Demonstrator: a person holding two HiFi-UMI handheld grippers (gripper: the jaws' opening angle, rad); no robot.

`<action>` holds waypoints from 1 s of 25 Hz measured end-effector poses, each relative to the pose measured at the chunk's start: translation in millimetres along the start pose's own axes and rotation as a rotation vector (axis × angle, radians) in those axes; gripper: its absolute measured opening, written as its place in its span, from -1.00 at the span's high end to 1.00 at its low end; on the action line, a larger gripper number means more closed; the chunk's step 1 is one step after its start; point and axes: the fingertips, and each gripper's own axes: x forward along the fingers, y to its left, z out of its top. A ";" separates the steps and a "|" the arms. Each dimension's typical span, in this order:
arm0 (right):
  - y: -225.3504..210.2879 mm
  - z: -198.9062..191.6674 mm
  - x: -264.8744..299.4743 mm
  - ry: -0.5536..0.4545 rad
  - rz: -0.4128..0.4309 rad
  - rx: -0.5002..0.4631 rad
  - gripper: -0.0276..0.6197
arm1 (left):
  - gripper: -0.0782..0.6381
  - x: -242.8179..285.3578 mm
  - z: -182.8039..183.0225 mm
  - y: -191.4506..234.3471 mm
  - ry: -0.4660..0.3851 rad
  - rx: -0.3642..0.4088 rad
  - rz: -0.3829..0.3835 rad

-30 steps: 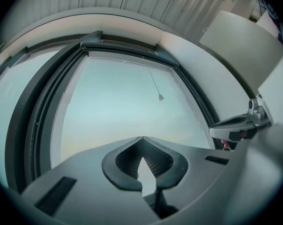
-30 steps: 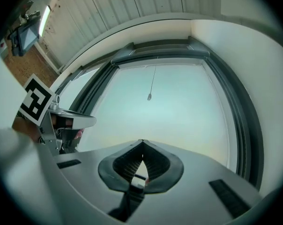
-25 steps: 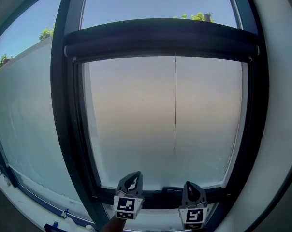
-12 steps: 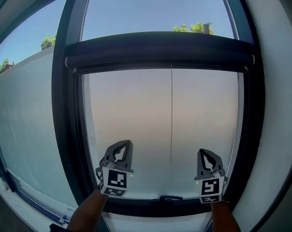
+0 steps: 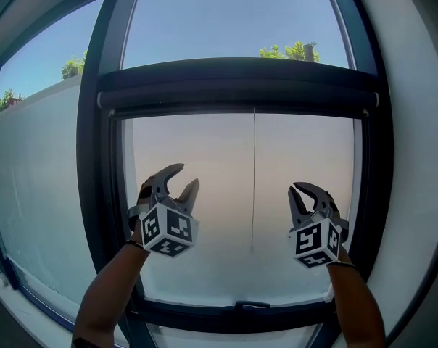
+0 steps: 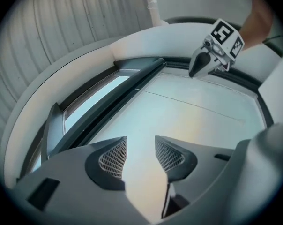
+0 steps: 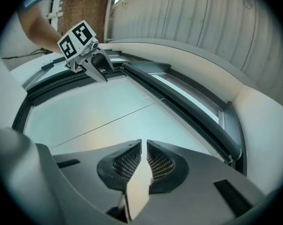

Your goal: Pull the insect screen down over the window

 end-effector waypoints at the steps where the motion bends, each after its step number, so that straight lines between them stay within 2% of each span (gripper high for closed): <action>1: -3.8 4.1 3.4 0.001 0.000 -0.029 0.83 | 0.29 4.0 0.7 2.5 0.013 0.041 0.003; 6: -27.3 27.8 23.0 -0.007 -0.041 -0.212 0.58 | 0.15 28.9 10.3 18.1 0.081 0.303 0.050; 7: -32.3 31.7 28.1 -0.006 -0.049 -0.253 0.55 | 0.12 34.0 14.2 23.3 0.087 0.334 0.061; 11: -50.8 43.1 52.5 0.009 -0.067 -0.398 0.37 | 0.03 51.2 44.2 46.4 0.072 0.341 0.090; 13: -56.0 49.1 62.6 0.015 -0.068 -0.446 0.32 | 0.01 59.7 51.7 50.0 0.081 0.369 0.087; 17: -65.0 60.8 79.3 0.039 -0.049 -0.458 0.26 | 0.00 75.3 51.1 54.0 0.126 0.451 0.092; 23: -81.9 67.1 108.9 0.093 -0.044 -0.556 0.19 | 0.01 96.4 63.1 62.6 0.145 0.496 0.115; 25: -85.7 66.1 116.0 0.116 -0.043 -0.561 0.18 | 0.01 103.1 64.6 66.9 0.155 0.512 0.122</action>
